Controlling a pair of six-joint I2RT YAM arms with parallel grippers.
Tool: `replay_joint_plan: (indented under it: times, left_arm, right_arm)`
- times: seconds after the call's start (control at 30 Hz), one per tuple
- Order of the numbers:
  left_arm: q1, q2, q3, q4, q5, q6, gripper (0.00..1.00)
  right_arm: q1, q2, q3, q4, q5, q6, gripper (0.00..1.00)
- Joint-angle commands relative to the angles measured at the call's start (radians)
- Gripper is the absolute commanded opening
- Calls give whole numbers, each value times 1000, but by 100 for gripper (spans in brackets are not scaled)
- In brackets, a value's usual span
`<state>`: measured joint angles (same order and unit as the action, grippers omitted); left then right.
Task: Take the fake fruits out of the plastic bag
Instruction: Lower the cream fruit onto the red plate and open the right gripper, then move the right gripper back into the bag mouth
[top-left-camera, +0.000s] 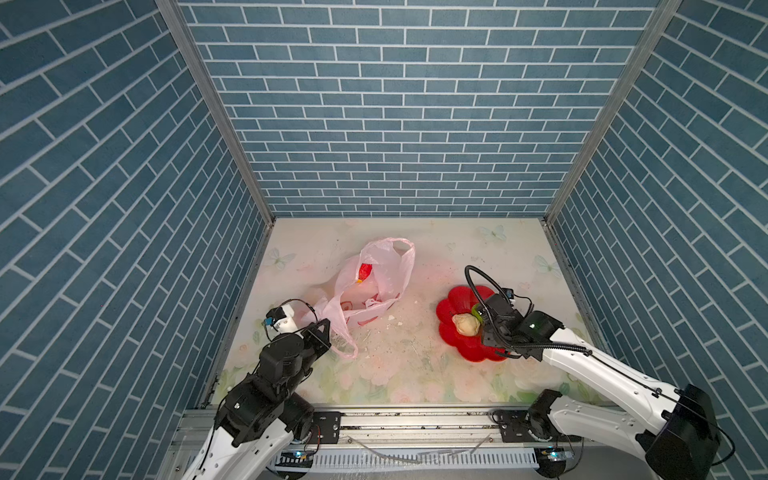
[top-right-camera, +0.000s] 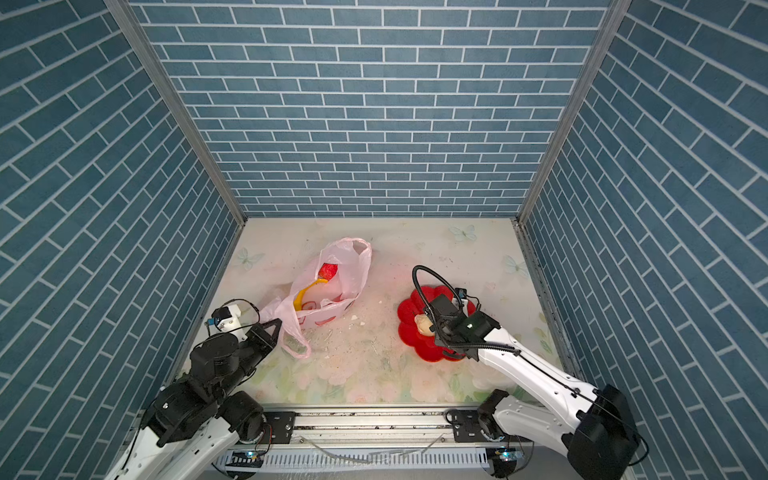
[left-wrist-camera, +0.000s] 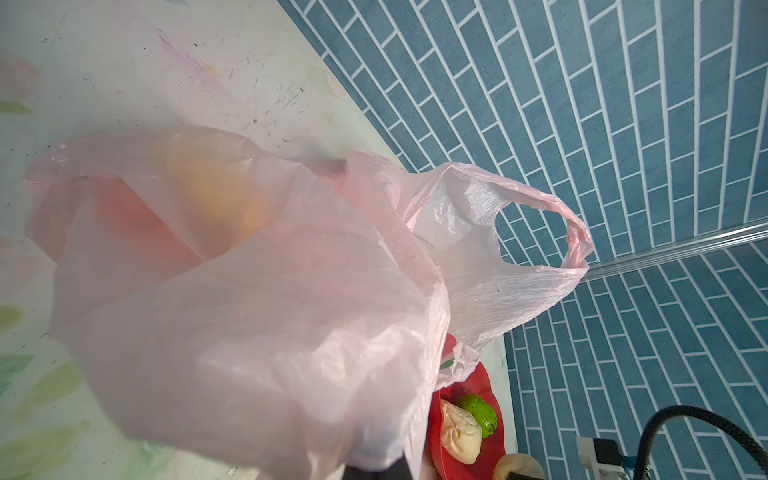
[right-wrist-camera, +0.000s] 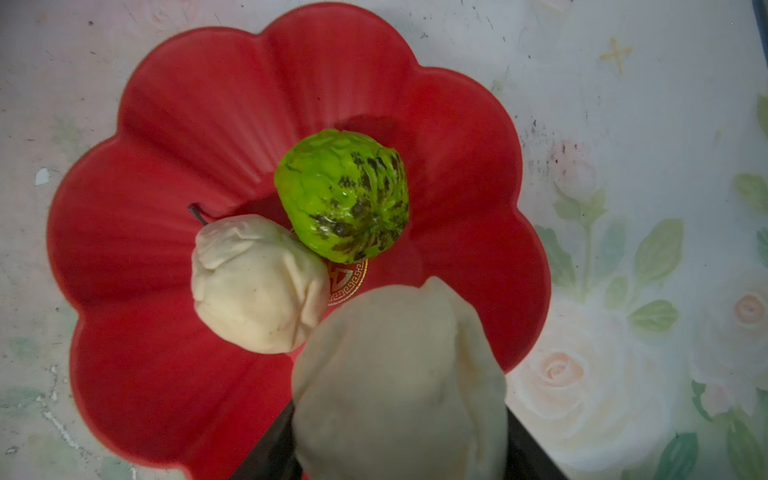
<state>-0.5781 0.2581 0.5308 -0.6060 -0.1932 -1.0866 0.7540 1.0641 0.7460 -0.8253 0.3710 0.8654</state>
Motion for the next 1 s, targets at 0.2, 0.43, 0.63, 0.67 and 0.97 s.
replay_joint_plan:
  times: [0.2, 0.43, 0.63, 0.67, 0.97]
  left_arm:
    - [6, 8, 24, 6, 0, 11, 0]
    - [7, 15, 25, 9, 8, 12, 0]
    - [5, 13, 32, -9, 30, 18, 0]
    - [7, 11, 34, -18, 37, 23, 0]
    - [6, -65, 13, -115, 82, 21, 0]
  right_arm:
    - [-33, 27, -120, 93, -42, 81, 40]
    - [-40, 16, -101, 86, -38, 62, 78]
    - [-39, -24, 66, -37, -2, -7, 87]
    - [-34, -33, 109, -49, -8, -28, 85]
    - [224, 239, 634, 143, -87, -364, 55]
